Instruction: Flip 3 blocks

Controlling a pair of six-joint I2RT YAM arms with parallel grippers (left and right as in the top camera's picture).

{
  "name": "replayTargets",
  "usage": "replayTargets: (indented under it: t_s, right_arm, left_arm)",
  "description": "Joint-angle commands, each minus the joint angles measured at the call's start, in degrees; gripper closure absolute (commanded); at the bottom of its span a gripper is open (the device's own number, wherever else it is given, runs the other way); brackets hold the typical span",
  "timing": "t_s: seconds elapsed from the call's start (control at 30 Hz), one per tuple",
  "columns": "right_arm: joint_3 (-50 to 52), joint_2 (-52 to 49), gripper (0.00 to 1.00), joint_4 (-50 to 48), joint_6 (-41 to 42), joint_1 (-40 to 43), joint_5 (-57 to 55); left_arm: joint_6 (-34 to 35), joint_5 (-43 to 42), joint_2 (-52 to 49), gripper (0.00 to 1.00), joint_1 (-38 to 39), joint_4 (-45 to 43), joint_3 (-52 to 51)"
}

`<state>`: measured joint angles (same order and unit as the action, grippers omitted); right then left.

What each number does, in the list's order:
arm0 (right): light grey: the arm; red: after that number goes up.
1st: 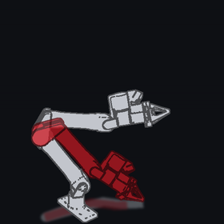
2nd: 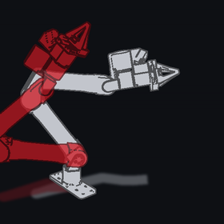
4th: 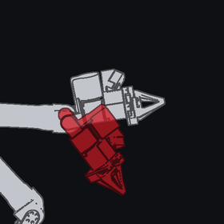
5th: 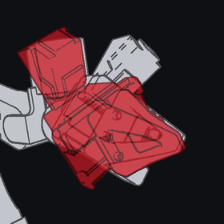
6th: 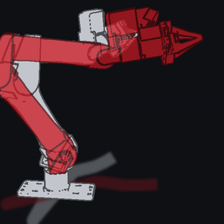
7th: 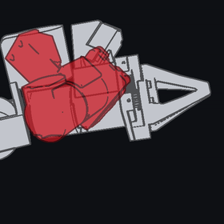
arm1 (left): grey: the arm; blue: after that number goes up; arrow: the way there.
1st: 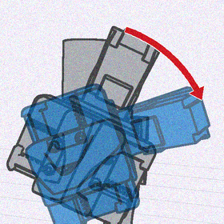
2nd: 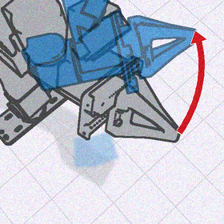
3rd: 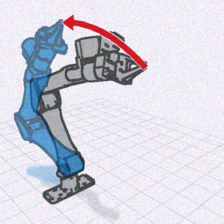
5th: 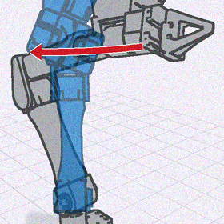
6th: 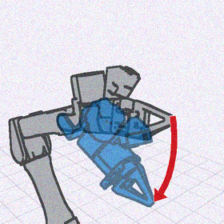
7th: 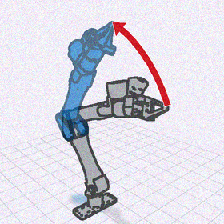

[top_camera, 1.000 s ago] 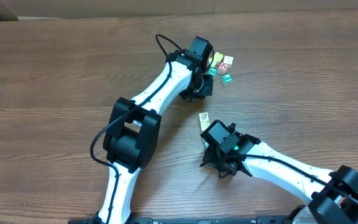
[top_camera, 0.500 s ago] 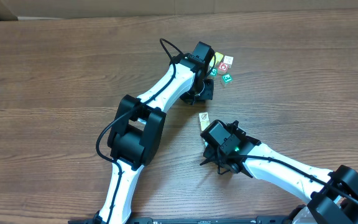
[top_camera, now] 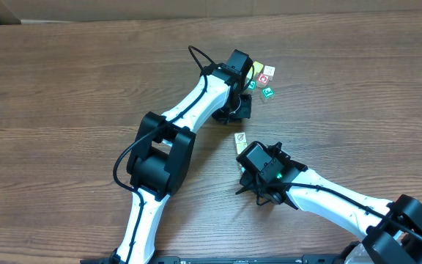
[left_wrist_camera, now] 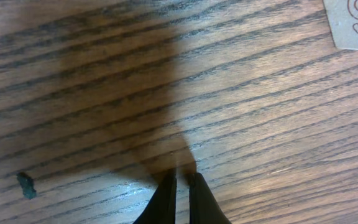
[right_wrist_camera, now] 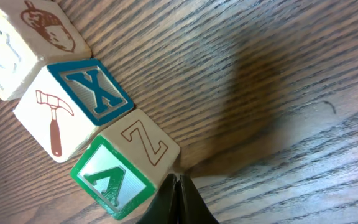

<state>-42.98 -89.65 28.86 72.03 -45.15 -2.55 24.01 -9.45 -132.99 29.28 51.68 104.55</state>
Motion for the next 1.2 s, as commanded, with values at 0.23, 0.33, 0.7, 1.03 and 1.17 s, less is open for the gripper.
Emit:
replayTargets:
  t_s: [0.23,0.33,0.7,1.03,1.17]
  right_arm:
    - [0.3,-0.2,0.96,-1.4,1.9,-0.3,1.5]
    - [0.3,-0.2,0.96,-1.4,1.9,-0.3,1.4]
    - [0.3,-0.2,0.96,-3.7,2.0,-5.4,-3.4]
    - [0.3,-0.2,0.96,-0.3,3.7,-7.3,-5.0]
    - [0.3,-0.2,0.96,0.1,5.9,-7.3,-7.3]
  left_arm:
    - [0.6,0.7,-1.1,0.96,0.4,1.0,-0.5]
    - [0.6,0.6,-1.1,0.96,0.4,1.2,-0.5]
    - [0.6,0.6,-1.1,0.96,0.4,1.6,-0.5]
    - [-3.9,0.4,-1.1,0.96,0.4,1.9,-0.5]
    - [-3.9,0.3,-1.1,0.96,0.4,1.9,-0.5]
